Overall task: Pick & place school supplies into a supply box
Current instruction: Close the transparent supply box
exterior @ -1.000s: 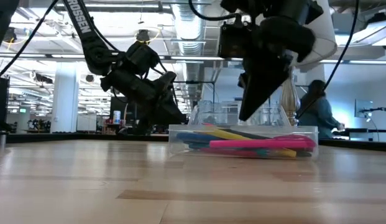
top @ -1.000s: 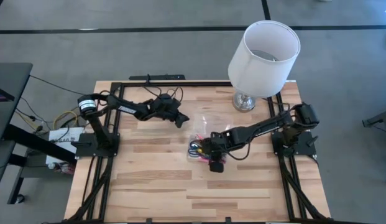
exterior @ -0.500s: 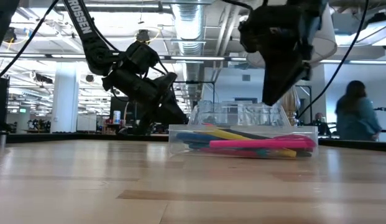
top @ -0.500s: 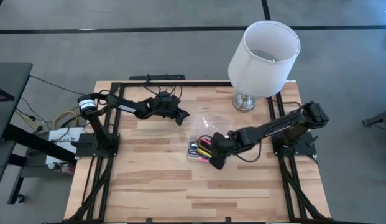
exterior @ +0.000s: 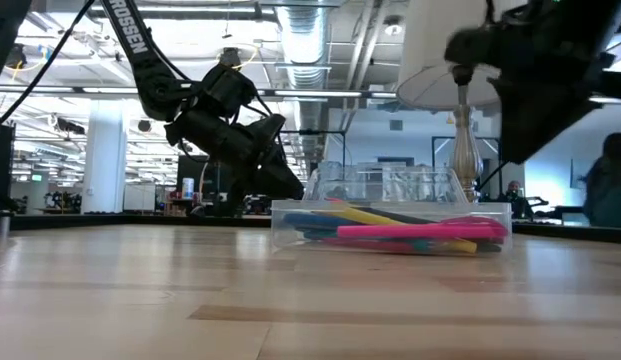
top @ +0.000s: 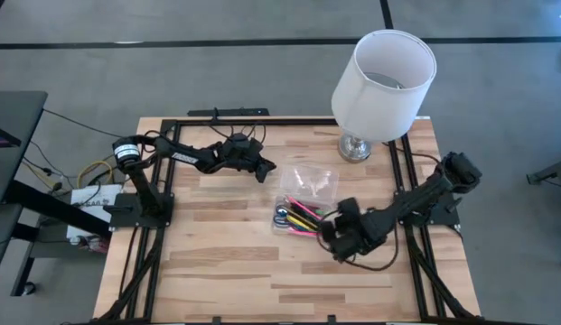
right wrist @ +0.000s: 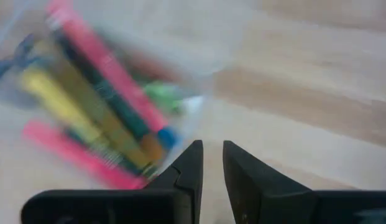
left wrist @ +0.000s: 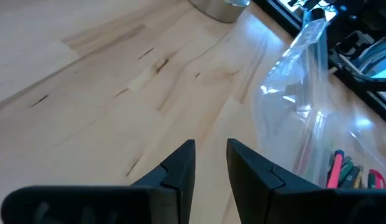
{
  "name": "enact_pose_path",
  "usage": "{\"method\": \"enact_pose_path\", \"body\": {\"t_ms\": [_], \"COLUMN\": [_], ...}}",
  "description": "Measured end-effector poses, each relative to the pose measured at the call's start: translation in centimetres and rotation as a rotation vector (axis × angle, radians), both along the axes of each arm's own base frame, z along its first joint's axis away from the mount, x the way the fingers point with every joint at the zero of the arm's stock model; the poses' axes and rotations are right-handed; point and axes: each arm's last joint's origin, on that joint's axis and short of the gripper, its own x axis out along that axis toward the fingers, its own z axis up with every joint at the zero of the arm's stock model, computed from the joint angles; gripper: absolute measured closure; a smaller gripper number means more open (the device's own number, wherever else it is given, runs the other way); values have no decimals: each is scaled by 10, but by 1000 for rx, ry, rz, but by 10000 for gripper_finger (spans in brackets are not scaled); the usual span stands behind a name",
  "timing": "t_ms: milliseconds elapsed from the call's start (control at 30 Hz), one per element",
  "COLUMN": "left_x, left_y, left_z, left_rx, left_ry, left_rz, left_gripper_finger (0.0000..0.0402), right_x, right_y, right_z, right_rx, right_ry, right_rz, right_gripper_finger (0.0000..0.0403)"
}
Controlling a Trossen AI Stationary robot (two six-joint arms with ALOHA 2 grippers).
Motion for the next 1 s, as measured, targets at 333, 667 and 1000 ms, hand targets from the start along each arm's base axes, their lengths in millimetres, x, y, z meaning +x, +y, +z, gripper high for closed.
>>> {"method": "enact_pose_path", "body": {"t_ms": [333, 667, 1000], "left_x": [3, 2, 30], "left_y": [-6, -11, -10], "left_z": [0, -5, -36], "left_rx": [22, -2, -105], "left_ry": [4, 65, 42], "left_rz": [-6, -8, -56], "left_gripper_finger": [316, 316, 316], "right_x": [-7, -16, -20], "right_y": [-10, 4, -9], "right_z": [-12, -39, -63], "right_rx": [43, 213, 213], "right_ry": [68, 42, 8], "right_rz": [-135, -140, -143], "right_gripper_finger": [349, 349, 349]}}
